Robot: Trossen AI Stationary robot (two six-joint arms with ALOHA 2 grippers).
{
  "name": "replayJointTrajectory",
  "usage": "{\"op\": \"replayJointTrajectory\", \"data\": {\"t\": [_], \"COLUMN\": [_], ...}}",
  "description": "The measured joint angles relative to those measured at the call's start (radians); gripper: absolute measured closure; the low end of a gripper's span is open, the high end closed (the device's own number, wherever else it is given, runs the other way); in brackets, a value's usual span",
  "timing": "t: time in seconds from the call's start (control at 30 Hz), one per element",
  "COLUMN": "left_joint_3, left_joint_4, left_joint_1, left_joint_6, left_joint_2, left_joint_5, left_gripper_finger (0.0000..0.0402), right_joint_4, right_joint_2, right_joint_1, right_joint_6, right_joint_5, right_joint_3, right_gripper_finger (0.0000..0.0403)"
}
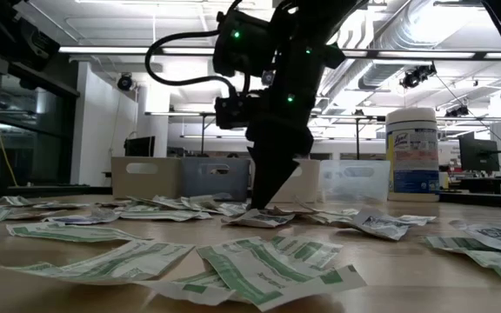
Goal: Pick & Place First Aid Supplies
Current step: Put the black towelette pack into the white bin
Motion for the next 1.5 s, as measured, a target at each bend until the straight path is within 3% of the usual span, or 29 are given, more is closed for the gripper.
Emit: {"op": "replayJointTrajectory", "data": {"t": [0.17, 0.5, 1.03, 1.5], "left_joint_3": [0.0, 0.0, 0.0, 0.0], "left_joint_4": [0.0, 0.0, 0.001, 0.009], "left_joint_1": [0.0, 0.0, 0.0, 0.0], "left_joint_6": [0.0, 0.0, -0.004, -0.027], "left_joint_2": [0.0, 0.0, 0.0, 0.0], "left_joint_5": [0.001, 0.0, -0.018, -0.095], "left_gripper_finger": [0.0283, 0.0283, 0.0283, 0.0283], "right_joint_4": [-0.011, -0.012, -0.079, -0.171], "right_joint_2": [0.018, 0.019, -0.155, -0.31], "right_joint_1": [0.0, 0.002, 0.032, -0.046], "right_joint_6": [0.051, 0.109, 0.134, -0.037], "right_joint_5": [0.002, 0.045, 0.146, 0.266], "right_joint_3": [0.001, -0.001, -0.008, -0.007], "right_gripper_finger": [0.0285, 0.0396, 0.0401, 0.0402]}}
